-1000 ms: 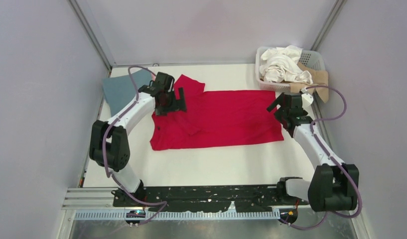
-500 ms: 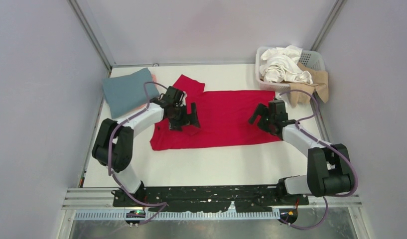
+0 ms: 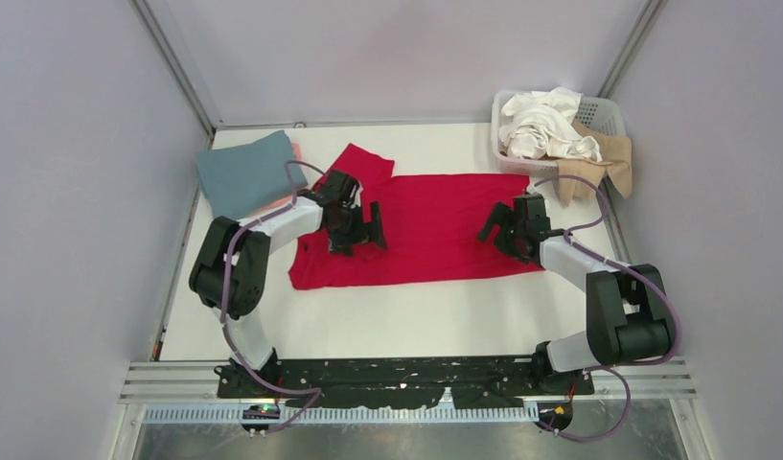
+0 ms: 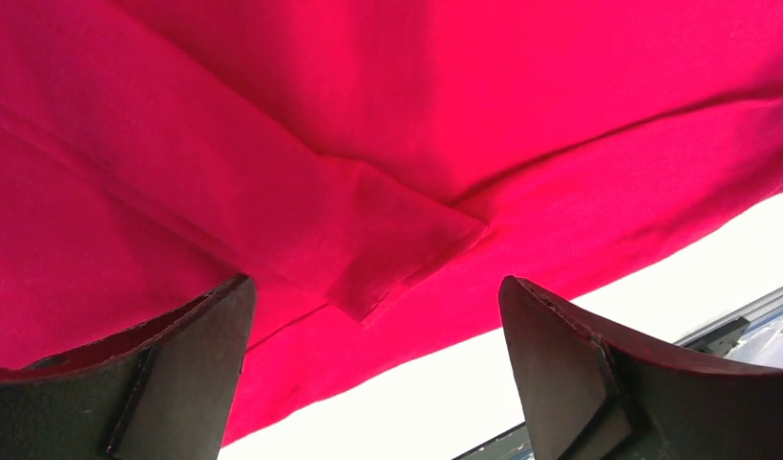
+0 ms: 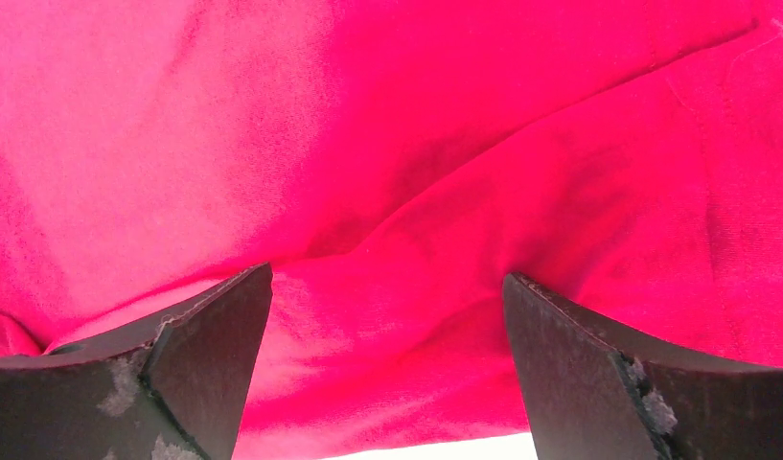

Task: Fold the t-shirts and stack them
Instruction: Fold the flattened tshirt in 1/3 of the way, then grab the side of the flattened tshirt furthest away from the robot with both arms

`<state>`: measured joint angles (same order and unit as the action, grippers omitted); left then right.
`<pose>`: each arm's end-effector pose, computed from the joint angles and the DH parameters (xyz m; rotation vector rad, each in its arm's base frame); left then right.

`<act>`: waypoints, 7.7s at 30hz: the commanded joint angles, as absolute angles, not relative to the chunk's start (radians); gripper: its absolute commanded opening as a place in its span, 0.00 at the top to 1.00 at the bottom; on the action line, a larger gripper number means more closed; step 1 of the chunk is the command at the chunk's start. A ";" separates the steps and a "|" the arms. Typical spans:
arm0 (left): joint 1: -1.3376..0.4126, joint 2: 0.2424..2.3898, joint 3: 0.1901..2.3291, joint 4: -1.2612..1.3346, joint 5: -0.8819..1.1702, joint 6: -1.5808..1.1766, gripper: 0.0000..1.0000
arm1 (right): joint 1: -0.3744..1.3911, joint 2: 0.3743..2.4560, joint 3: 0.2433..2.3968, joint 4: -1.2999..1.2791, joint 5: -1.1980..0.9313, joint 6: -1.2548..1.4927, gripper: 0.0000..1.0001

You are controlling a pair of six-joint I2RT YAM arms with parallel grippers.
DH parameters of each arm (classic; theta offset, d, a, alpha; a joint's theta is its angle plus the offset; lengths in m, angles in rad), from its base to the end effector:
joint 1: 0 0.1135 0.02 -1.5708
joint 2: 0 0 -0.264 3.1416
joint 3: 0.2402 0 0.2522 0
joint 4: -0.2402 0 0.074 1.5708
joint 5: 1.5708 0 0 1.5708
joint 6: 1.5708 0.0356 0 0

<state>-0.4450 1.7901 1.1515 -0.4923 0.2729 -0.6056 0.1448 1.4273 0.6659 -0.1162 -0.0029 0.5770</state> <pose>0.3172 -0.1619 0.1754 -0.1401 2.8224 -0.6522 0.2681 0.0392 0.1649 0.5295 2.4180 0.3190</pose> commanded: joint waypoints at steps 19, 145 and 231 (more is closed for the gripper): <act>-0.428 2.091 1.688 -0.525 0.208 -0.591 0.00 | 0.149 1.399 0.691 -0.107 0.028 0.566 0.05; -0.261 2.084 1.923 -0.801 -0.010 -0.497 0.00 | 0.242 1.066 0.709 -0.335 0.278 0.496 0.05; -0.304 2.269 1.970 -0.900 0.027 -0.506 1.00 | 0.038 1.796 1.162 -0.439 0.376 0.494 0.17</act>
